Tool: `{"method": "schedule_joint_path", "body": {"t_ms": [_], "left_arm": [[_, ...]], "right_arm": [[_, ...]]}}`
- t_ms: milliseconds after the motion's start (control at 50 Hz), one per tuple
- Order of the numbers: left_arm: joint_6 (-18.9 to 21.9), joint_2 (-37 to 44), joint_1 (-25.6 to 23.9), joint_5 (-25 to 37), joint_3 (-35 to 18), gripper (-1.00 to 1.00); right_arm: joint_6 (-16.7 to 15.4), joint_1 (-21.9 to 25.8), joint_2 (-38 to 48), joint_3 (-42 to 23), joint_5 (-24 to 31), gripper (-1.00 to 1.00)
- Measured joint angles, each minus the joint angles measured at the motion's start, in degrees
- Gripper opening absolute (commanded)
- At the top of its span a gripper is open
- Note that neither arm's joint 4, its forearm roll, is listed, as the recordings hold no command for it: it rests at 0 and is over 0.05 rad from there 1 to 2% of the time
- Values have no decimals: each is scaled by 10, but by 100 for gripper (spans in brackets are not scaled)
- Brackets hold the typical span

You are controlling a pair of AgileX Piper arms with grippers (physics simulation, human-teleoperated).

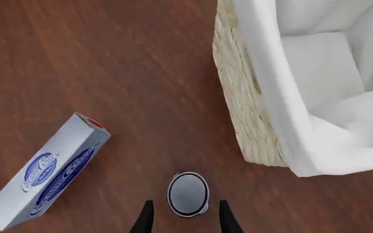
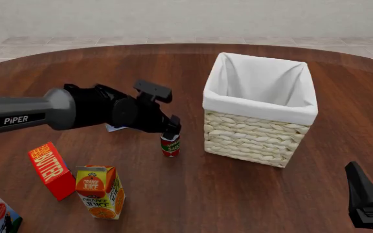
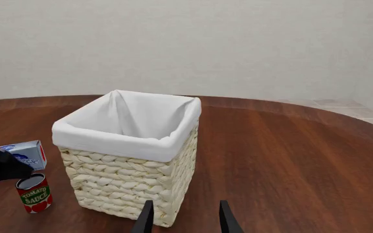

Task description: Pick up the tomato sauce, and put it in the basket.

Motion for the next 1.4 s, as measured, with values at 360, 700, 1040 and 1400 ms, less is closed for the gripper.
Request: {"method": "schedule_joint_path", "body": {"t_ms": [360,700,1040,1400], "left_arm": [[1,28,3,-9,-9,100],[-4,44,0,-15,-12,100],[-16,54,-6,-18,-13,100],[-22,67,-8,-17,-19,100]], "right_arm": [[0,0,0,0,0,100],[0,0,0,0,0,100],[0,0,0,0,0,100],[0,0,0,0,0,100]]}}
